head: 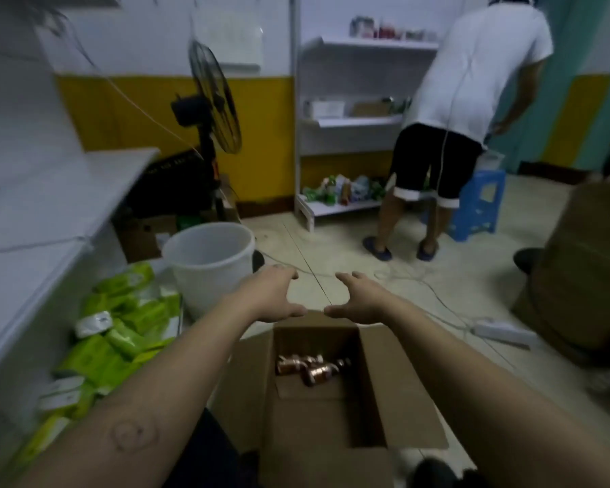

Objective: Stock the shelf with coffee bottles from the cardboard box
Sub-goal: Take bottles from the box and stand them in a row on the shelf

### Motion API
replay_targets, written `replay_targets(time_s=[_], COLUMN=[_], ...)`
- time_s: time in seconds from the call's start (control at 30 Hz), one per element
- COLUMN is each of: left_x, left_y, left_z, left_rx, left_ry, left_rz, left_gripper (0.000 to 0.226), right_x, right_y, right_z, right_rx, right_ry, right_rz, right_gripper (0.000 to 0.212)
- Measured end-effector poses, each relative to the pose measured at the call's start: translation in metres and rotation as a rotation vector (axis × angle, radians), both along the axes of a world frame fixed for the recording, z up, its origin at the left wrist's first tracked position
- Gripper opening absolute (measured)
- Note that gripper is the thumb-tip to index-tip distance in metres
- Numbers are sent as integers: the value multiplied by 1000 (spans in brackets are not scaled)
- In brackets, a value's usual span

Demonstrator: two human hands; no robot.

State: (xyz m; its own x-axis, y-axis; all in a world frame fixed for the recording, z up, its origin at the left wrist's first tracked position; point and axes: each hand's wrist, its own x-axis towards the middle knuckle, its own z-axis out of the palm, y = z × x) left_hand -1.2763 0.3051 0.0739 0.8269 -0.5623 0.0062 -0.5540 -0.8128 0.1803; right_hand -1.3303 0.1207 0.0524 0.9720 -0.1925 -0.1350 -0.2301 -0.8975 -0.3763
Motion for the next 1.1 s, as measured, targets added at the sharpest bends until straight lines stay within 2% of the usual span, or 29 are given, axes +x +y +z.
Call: replay_targets(time_s=[0.17, 0.3, 0.4, 0.63, 0.73, 0.77, 0.83, 0.87, 1.0, 1.1], left_x=[30, 58, 81, 139, 169, 180, 200, 208, 226, 233], left_y=[-27, -41, -51, -62, -64, -66, -74, -78, -92, -100], left_z=[-76, -133, -178, -307, -359, -376, -407, -421, -471, -493], left_rx=[25, 80, 157, 236, 225, 217, 211, 202, 184, 293], left_ry=[181, 318, 393, 586, 644, 643, 625, 615, 530, 370], left_rz=[-24, 35, 65, 213, 265, 266, 245, 231, 247, 302], left_gripper=[76, 79, 74, 82, 81, 80, 79, 77, 70, 69], right_x=[18, 38, 54, 108, 137, 146, 165, 173, 199, 217], right_y=[-27, -33, -38, -37, -34, -34, -37, -39, -38, -36], right_z=[-81, -149, -202, -330, -382, -397, -426, -437, -473, -490], right_rx=[131, 250, 334, 609, 763, 823, 914, 960, 1086, 1096], right_ry=[188, 367, 472, 656, 673, 673, 617, 572, 479, 370], right_rz=[-54, -100, -140, -433, -541, -574, -648, -704, -923, -1080], right_gripper=[80, 85, 74, 92, 80, 69, 26, 19, 34, 48])
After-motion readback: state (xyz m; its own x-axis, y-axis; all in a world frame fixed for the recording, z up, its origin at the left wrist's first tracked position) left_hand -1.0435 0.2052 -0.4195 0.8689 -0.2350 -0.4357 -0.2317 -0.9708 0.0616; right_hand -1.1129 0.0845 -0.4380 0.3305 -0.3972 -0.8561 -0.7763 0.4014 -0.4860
